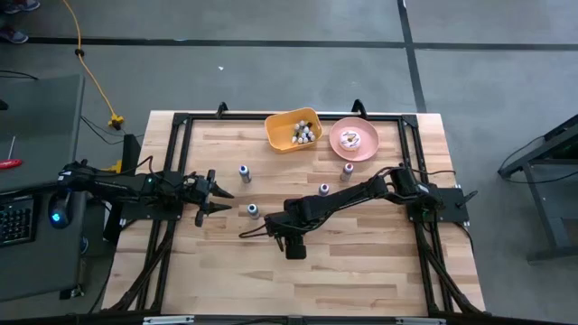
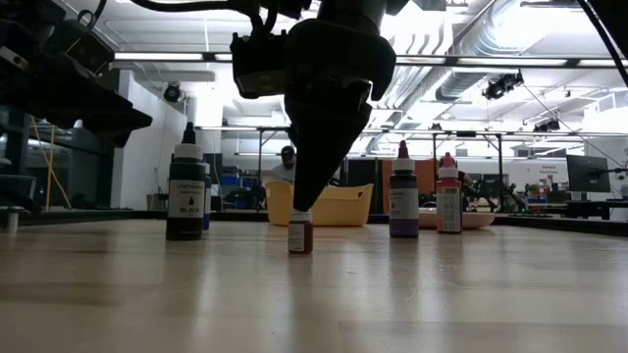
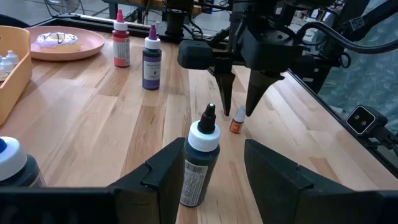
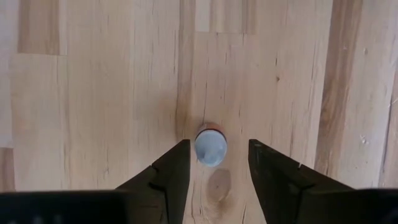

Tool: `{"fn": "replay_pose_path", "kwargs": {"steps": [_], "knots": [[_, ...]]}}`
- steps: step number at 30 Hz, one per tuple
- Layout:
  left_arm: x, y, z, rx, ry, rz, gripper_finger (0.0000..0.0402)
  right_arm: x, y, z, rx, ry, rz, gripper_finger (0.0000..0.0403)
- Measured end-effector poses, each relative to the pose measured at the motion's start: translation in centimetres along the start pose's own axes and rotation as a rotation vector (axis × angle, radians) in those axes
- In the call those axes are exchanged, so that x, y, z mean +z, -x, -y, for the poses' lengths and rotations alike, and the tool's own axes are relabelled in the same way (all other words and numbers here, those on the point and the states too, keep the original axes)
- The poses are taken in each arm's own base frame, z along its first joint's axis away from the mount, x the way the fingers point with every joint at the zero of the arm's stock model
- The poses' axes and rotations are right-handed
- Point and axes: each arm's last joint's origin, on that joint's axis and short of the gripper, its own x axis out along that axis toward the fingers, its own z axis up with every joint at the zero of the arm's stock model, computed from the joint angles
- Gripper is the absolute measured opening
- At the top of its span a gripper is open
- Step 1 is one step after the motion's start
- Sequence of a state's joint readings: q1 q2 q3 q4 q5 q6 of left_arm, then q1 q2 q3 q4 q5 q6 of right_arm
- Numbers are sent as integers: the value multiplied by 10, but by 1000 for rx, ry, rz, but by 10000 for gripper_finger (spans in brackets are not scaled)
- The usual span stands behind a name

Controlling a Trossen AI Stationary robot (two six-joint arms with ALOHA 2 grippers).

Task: Pick & Place food coloring
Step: Put the small orange food coloring bottle into the yellow bin

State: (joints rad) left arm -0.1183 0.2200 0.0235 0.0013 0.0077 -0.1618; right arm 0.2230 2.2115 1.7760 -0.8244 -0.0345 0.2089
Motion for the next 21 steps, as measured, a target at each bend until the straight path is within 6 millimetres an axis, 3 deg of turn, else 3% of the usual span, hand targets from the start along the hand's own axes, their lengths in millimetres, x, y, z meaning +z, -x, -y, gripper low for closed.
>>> {"fn": "replay_pose_path", "kwargs": {"steps": [21], "knots": [[0,0,0,0,0,0,163,0,0,-1,25,0,-5,58]]}}
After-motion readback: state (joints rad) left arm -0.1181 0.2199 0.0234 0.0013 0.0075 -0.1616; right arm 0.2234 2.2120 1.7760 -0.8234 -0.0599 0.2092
